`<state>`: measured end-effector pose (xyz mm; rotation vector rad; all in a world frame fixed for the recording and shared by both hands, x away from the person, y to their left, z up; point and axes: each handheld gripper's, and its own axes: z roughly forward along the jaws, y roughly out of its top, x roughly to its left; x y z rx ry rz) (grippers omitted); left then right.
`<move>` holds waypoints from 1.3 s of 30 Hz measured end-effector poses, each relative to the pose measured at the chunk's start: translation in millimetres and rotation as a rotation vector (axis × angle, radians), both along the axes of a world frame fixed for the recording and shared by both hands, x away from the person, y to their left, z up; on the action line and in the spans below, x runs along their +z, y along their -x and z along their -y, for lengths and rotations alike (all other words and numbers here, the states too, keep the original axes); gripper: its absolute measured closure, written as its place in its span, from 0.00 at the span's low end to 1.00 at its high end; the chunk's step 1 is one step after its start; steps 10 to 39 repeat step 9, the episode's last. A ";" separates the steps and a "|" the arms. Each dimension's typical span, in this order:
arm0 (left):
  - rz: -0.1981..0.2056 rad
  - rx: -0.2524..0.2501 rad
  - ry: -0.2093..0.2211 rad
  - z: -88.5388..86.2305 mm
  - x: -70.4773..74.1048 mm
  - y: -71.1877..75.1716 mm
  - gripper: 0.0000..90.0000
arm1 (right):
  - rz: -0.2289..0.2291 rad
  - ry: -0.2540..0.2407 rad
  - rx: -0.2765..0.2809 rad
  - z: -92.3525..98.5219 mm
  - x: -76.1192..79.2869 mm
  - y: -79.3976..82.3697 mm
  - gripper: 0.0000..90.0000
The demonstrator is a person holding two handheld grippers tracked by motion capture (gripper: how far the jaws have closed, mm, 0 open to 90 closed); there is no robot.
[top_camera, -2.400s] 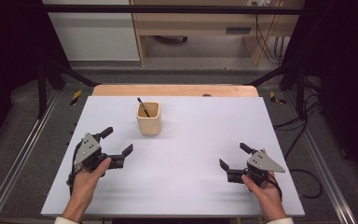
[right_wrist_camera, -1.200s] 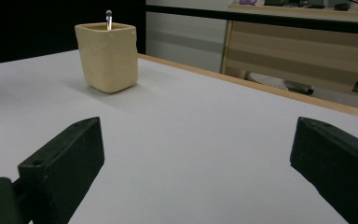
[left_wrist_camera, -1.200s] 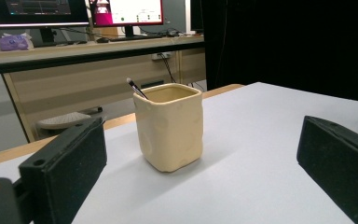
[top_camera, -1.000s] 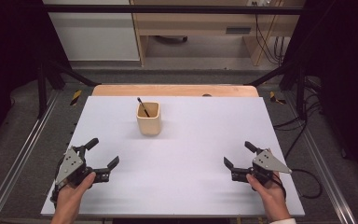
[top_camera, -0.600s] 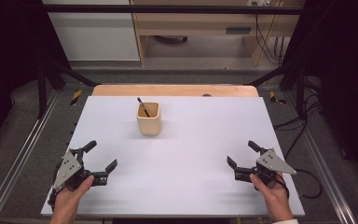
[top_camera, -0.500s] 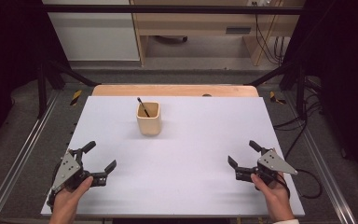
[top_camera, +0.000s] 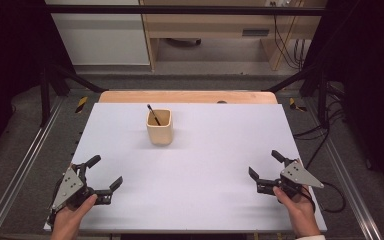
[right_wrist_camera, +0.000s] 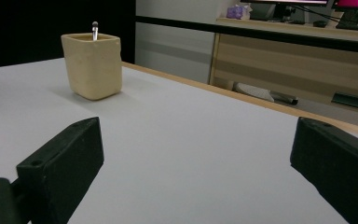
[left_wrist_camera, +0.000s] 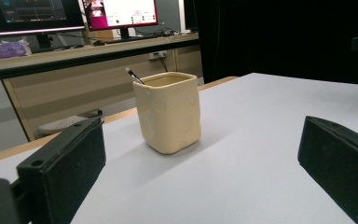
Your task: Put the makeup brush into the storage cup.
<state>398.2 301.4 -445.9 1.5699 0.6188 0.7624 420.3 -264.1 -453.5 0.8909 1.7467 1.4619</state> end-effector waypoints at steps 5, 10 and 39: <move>0.014 -0.018 -0.006 3.3 2.2 2.6 0.00 | -0.010 0.004 -0.006 2.4 -2.1 -0.9 0.03; 0.009 -0.010 -0.004 2.9 0.8 0.9 0.00 | -0.021 0.013 -0.012 1.4 -4.0 -2.1 0.03; 0.009 -0.010 -0.004 2.9 0.8 0.9 0.00 | -0.021 0.013 -0.012 1.4 -4.0 -2.1 0.03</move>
